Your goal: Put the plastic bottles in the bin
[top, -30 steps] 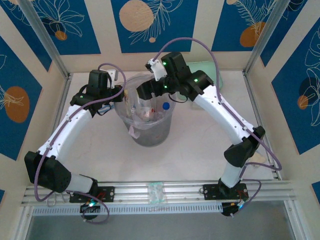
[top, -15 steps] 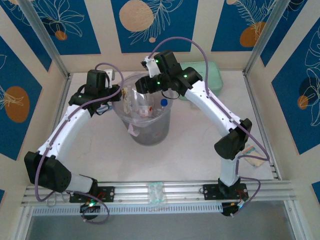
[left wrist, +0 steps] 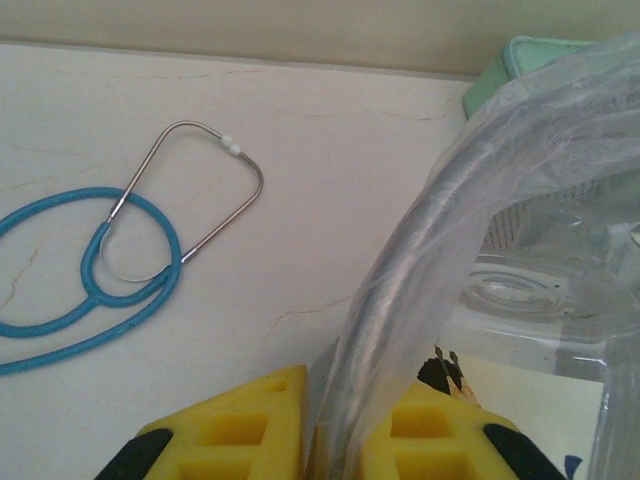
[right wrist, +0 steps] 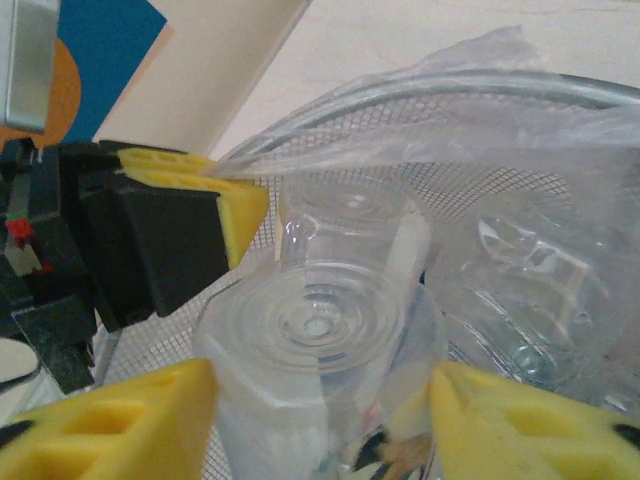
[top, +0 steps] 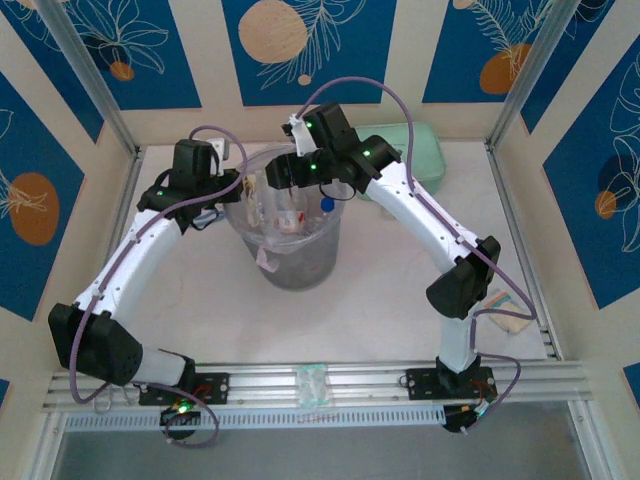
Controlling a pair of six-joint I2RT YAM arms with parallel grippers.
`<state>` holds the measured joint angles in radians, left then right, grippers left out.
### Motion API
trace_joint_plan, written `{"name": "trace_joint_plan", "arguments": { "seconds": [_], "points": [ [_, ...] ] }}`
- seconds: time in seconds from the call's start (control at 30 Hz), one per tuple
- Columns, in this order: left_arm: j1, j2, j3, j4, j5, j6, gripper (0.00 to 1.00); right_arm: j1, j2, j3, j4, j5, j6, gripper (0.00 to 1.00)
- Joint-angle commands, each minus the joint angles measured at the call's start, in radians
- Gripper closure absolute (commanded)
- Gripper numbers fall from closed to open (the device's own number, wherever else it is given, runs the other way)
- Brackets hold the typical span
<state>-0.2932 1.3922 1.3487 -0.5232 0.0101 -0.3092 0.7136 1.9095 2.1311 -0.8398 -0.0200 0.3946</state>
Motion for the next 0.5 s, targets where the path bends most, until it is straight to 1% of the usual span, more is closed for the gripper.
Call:
{"name": "trace_joint_plan", "arguments": {
  "seconds": [0.0,0.17,0.27,0.37,0.47],
  "points": [
    [-0.004,-0.012,-0.013,0.066,0.011,0.03,1.0,0.004,-0.004,-0.024,-0.128,-0.024,0.003,0.3],
    [-0.005,-0.01,-0.014,0.067,0.012,0.029,1.0,-0.035,-0.066,0.009,-0.119,-0.064,0.03,0.23],
    [-0.005,-0.01,-0.015,0.066,0.011,0.028,1.0,-0.068,-0.113,-0.002,-0.108,-0.072,0.048,0.21],
    [-0.005,-0.012,-0.016,0.068,0.013,0.026,1.0,-0.105,-0.201,-0.079,-0.055,-0.055,0.061,0.21],
    [-0.004,-0.009,-0.016,0.068,0.014,0.028,1.0,-0.169,-0.314,-0.194,0.01,-0.013,0.122,0.19]
  ]
}}
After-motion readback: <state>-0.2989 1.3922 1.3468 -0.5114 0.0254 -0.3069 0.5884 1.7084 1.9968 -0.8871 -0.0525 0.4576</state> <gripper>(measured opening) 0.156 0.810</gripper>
